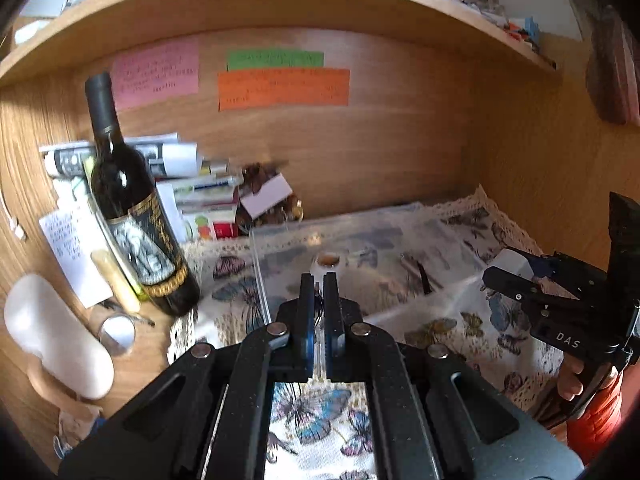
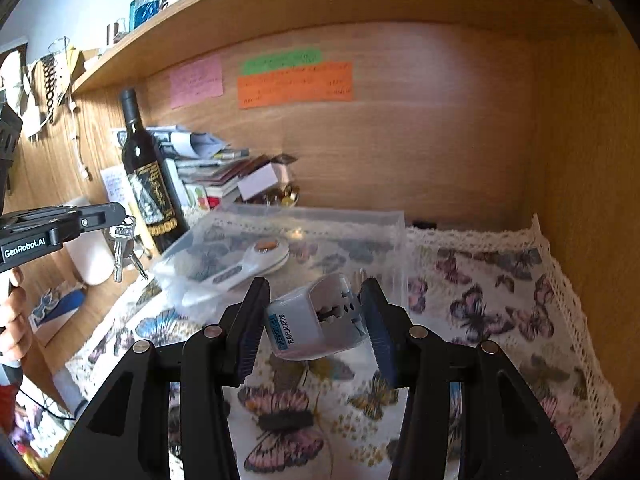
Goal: Organize rigid objects
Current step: 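Carry the keys and plug adapter into the clear box and release both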
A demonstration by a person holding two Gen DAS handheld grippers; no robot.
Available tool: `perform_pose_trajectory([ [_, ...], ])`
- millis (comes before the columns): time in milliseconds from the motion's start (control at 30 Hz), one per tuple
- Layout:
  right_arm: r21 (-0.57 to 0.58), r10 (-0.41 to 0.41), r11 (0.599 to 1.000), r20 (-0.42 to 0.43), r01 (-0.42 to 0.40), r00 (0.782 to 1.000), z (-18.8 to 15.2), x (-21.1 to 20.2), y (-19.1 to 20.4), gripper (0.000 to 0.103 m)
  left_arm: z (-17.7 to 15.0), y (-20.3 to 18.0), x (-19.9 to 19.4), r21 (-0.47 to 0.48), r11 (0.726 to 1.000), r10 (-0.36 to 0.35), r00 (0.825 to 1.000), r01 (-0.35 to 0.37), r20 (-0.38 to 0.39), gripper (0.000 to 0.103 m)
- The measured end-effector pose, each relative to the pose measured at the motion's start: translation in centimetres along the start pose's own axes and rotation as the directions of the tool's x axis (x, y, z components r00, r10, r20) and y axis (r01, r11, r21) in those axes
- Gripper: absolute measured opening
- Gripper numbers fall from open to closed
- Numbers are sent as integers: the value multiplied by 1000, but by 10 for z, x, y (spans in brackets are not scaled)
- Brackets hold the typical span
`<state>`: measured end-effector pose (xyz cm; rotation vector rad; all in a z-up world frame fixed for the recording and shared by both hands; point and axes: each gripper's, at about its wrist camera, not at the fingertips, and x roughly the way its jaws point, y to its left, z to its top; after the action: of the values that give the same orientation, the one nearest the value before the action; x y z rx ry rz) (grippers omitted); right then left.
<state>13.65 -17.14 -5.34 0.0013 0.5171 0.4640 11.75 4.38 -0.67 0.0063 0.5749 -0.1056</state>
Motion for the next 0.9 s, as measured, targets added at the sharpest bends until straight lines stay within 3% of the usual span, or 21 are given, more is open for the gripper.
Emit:
perform_pose_trajectory([
  [400,-37,-34,999,2,35,999,30,32,-5,44,23,-6,39,11,997,-71,997,70,11,2],
  [900,-49,15,999,-145,-22,989,18,108,-4,44,5,-17,112,25,994,-105,984,109,-145,2],
])
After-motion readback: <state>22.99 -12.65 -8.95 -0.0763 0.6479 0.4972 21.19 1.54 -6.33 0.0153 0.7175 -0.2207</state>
